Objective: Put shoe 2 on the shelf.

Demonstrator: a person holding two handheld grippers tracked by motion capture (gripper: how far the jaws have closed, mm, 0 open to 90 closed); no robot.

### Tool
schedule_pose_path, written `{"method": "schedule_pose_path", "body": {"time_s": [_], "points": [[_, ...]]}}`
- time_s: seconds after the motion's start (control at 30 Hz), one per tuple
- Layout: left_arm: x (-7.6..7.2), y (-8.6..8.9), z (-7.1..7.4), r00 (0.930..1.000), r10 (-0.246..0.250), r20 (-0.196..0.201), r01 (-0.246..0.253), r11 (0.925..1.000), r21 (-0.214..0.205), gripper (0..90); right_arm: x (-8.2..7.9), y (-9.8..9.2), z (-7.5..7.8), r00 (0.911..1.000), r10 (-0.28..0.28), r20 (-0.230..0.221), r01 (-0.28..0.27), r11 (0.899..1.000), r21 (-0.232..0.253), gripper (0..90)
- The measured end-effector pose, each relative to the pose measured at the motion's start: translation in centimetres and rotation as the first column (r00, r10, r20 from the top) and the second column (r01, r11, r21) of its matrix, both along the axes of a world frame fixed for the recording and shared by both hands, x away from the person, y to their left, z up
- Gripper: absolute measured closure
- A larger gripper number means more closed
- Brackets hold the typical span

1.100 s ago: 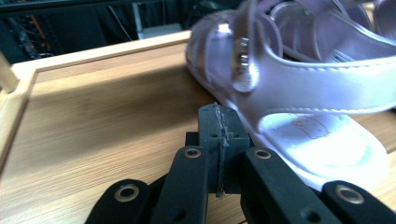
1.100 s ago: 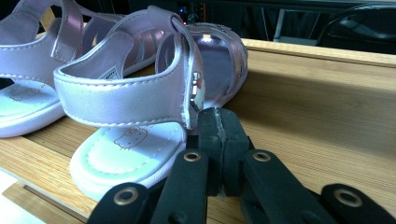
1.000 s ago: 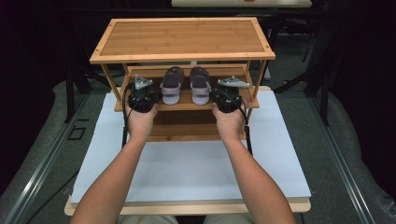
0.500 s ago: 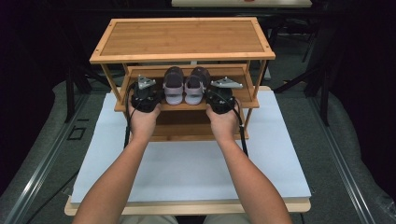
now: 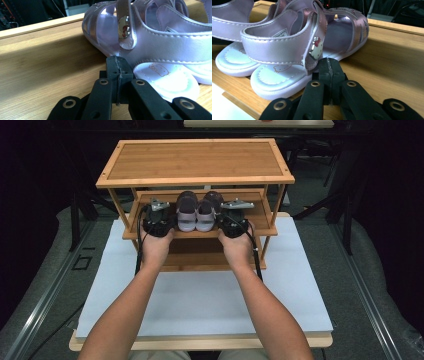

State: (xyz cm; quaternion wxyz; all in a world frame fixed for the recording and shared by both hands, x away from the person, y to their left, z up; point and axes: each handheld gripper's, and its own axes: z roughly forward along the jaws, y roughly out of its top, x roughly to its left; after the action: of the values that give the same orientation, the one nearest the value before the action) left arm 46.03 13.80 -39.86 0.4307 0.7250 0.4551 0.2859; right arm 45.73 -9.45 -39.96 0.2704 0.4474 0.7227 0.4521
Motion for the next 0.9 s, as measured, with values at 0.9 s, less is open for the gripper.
{"method": "schedule_pose_path", "body": {"time_s": [0.9], "points": [[0.3,0.9,-0.1,0.9997,-0.022,-0.006,0.021,0.9996,-0.02,90.0,1.4,-0.3,0.1,1.0,0.004,-0.008,-0.005,1.0,-0.022,90.0]]}}
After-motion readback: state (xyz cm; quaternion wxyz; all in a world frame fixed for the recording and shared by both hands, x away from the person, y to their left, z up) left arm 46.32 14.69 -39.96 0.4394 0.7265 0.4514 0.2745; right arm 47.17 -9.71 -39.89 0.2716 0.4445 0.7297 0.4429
